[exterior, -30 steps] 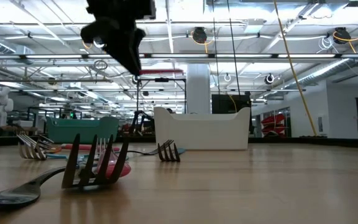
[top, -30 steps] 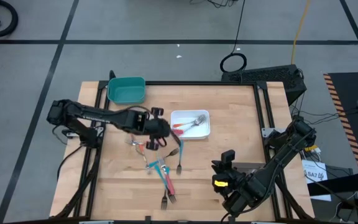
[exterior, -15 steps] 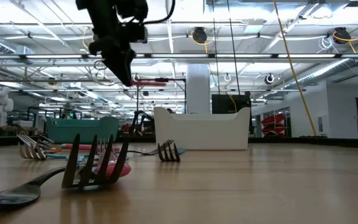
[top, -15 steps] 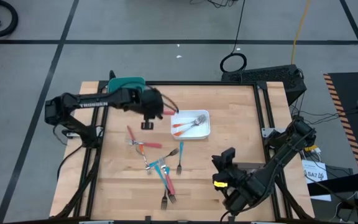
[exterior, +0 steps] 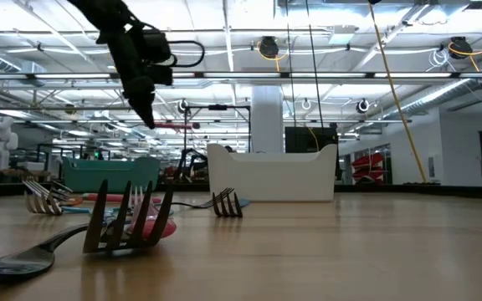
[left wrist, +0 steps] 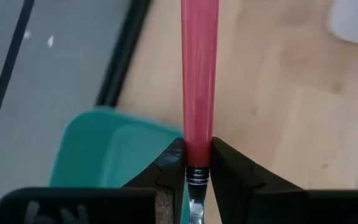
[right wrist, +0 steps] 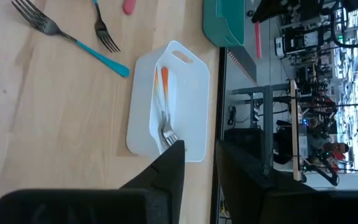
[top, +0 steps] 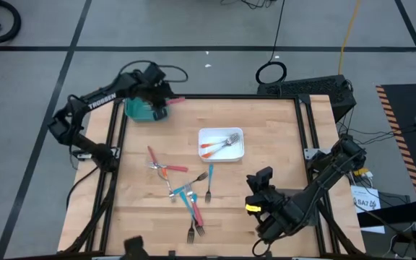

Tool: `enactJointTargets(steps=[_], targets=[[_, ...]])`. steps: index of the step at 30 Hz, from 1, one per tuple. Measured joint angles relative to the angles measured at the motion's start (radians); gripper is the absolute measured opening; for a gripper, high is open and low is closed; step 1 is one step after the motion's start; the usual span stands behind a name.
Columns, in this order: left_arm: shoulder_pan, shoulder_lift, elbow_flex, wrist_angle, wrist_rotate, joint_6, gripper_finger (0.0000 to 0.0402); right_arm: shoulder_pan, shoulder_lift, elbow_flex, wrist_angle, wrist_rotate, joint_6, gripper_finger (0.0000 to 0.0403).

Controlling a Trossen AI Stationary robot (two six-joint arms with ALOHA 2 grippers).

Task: Sort silverware by color (type)
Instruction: Put the pink fork into the blue bin

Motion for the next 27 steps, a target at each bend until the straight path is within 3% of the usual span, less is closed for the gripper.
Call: enactJointTargets(steps=[15, 23, 27], targets=[[0.143, 0.001, -0.057, -0.052, 0.002, -0.028, 0.0069, -0.029, 0.000, 0.000, 0.001, -0.004, 0.010, 0.0089], [0.207, 0.001, -0.137, 0.007, -0.020, -0.055, 0.0069, -0.029, 0.000, 0.000, 0.001, -0.003, 0.008, 0.0089], [0.221, 0.001, -0.137, 0.073, -0.084, -0.062, 0.0069, -0.029, 0.000, 0.000, 0.001, -0.003, 0.007, 0.0089]])
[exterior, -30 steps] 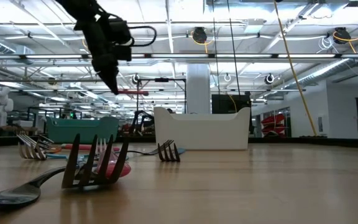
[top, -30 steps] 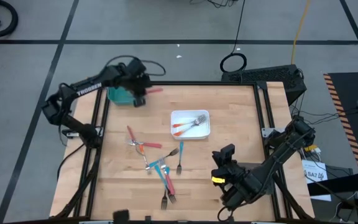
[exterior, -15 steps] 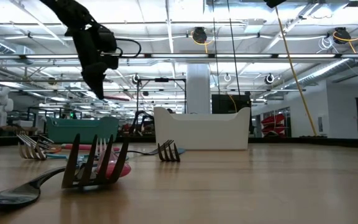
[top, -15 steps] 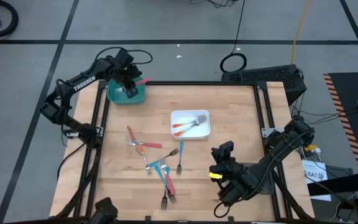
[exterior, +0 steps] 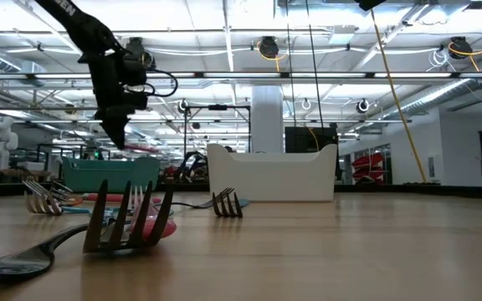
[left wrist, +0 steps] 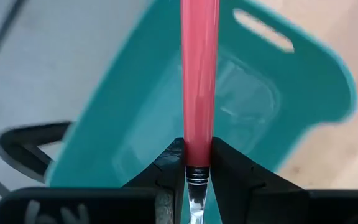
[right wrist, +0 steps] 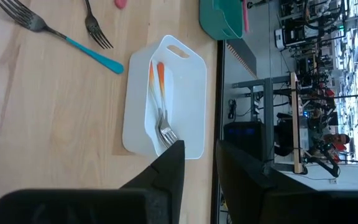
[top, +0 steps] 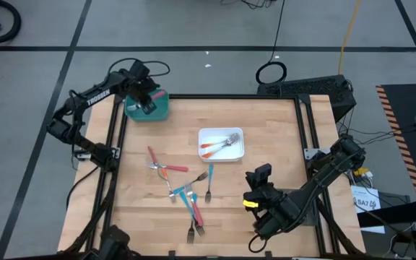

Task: Sort silverware by color (type)
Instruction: Put the pink fork into the blue bin

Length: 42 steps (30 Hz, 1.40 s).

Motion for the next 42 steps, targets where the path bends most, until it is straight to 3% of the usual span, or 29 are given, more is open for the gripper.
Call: enactJointTargets(steps=[17, 34, 42], targets=[[-0.011, 0.069, 0.000, -0.006, -0.042, -0.071, 0.0069, -0.002, 0.000, 0.000, 0.001, -0.001, 0.003, 0.0089], [-0.024, 0.177, 0.000, -0.001, -0.062, -0.023, 0.0071, -0.002, 0.000, 0.000, 0.001, 0.000, 0.003, 0.0089], [-0.049, 0.203, 0.000, 0.018, -0.132, -0.053, 0.0127, -0.002, 0.000, 0.000, 0.001, 0.000, 0.003, 0.0089]])
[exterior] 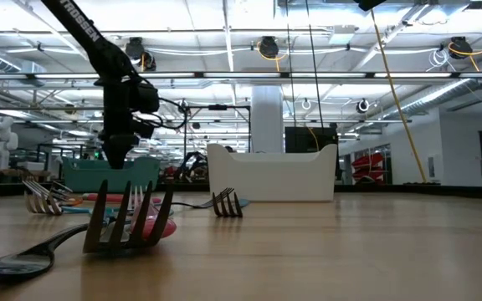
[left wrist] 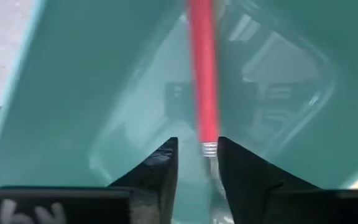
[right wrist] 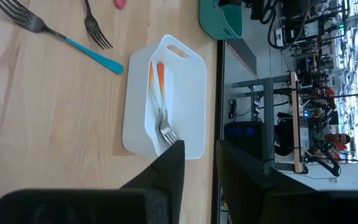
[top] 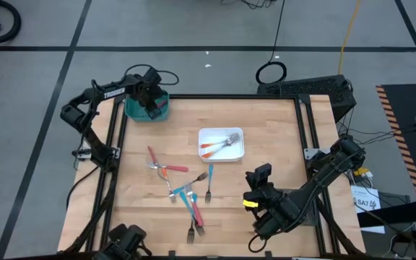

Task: Sort silverware by color (type)
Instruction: Put the pink fork into the blue bin

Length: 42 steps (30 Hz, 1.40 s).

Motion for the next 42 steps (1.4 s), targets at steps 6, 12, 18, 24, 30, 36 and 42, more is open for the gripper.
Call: enactJointTargets(steps=[6, 12, 18, 24, 30, 36, 42], targets=[[-0.020, 0.000, 0.000, -0.028, -0.030, -0.068, 0.0170, 0.000, 0.000, 0.000, 0.000, 0.000, 0.000, 0.0089], [-0.052, 0.000, 0.000, -0.146, -0.030, -0.163, 0.0174, 0.000, 0.000, 0.000, 0.000, 0.005, -0.009, 0.0089], [-0.119, -0.041, 0.000, -0.216, -0.031, -0.248, 0.0174, -0.017, 0.000, 0.000, 0.000, 0.005, -0.027, 0.0089], [-0.210, -0.173, 0.000, -0.218, -0.029, -0.298, 0.0175, -0.040, 0.000, 0.000, 0.005, 0.005, -0.027, 0.0089], [-0.338, -0.317, 0.000, -0.220, -0.029, -0.348, 0.0175, -0.051, 0.000, 0.000, 0.037, -0.001, -0.026, 0.0089], [-0.567, -0.408, 0.000, -0.247, -0.030, -0.432, 0.0175, -0.051, 0.000, 0.000, 0.057, -0.055, 0.016, 0.0089], [-0.867, -0.418, 0.001, -0.278, -0.030, -0.445, 0.0175, -0.051, 0.000, 0.000, 0.068, -0.131, 0.072, 0.0089]])
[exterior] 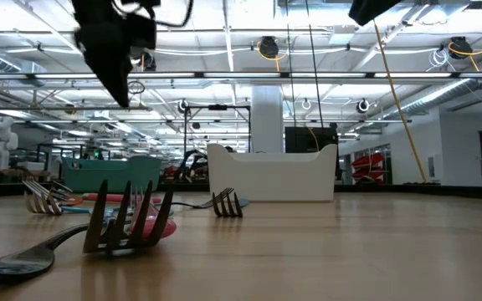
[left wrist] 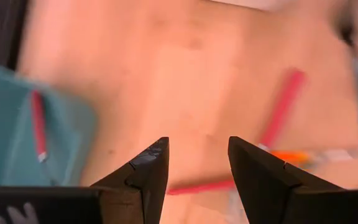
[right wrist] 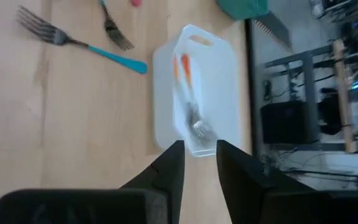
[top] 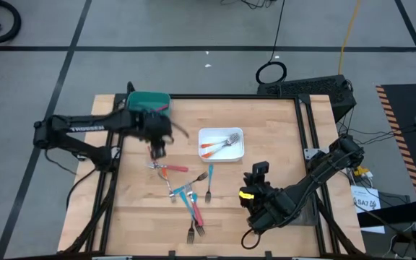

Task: Sort silverware by color (type)
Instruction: Put the pink fork into the blue bin

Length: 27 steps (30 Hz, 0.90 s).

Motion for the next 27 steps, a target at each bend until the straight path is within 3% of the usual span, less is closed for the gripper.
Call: enactJointTargets(steps=[7, 13, 20, 27], targets=[[-0.276, 0.002, 0.000, 0.006, -0.005, -0.089, 0.0175, 0.000, 0.000, 0.000, 0.039, -0.031, 0.007, 0.0089], [-0.436, 0.014, 0.000, 0.005, -0.088, -0.164, 0.0175, 0.000, 0.000, 0.000, 0.039, -0.033, 0.006, 0.0089], [-0.530, 0.086, 0.000, 0.005, -0.094, -0.170, 0.0175, 0.000, 0.000, 0.000, 0.037, -0.032, 0.004, 0.0089], [-0.543, 0.168, 0.000, 0.009, -0.105, -0.046, 0.0175, 0.000, 0.000, 0.000, 0.037, -0.029, 0.003, 0.0089]])
